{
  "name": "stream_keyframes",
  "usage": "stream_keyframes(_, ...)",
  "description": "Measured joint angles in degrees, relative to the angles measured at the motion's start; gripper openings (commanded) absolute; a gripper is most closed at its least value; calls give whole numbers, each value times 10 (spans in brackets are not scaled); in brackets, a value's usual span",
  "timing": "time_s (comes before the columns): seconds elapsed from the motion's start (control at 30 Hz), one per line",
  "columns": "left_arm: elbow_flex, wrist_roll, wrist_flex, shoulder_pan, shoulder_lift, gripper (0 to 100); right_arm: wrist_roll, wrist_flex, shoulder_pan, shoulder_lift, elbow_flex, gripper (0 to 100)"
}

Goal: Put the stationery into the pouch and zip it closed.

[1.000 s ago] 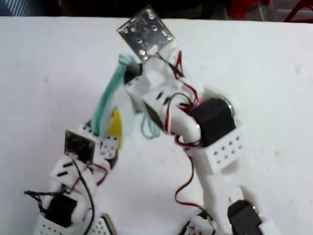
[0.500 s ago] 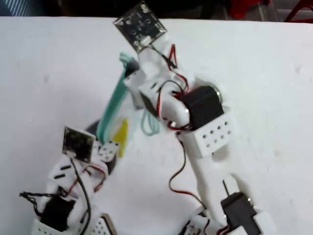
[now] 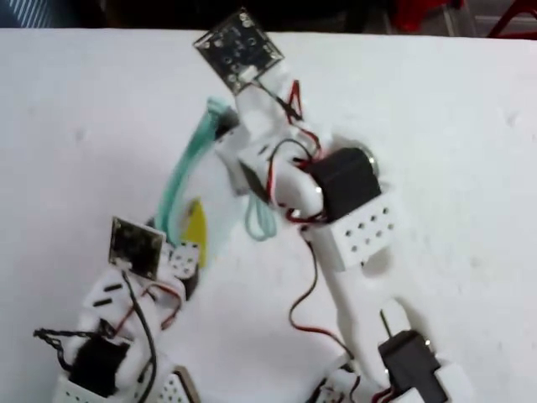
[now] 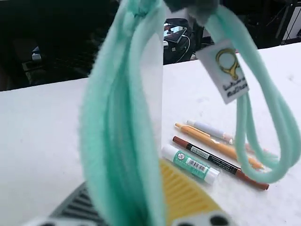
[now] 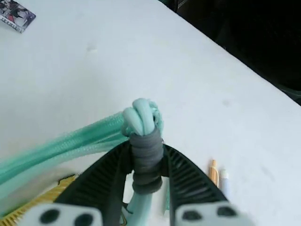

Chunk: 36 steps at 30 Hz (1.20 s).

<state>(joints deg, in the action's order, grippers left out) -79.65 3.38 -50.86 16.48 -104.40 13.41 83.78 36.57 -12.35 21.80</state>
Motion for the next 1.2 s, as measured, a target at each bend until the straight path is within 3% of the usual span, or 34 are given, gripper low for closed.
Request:
stream_keyframes(0.67,0,2,1,-1,0,22,1,97,113,0,-14,17)
stream_keyframes(1.2,0,-15,2,3,-4,21,60,131,153,-65,-56,17)
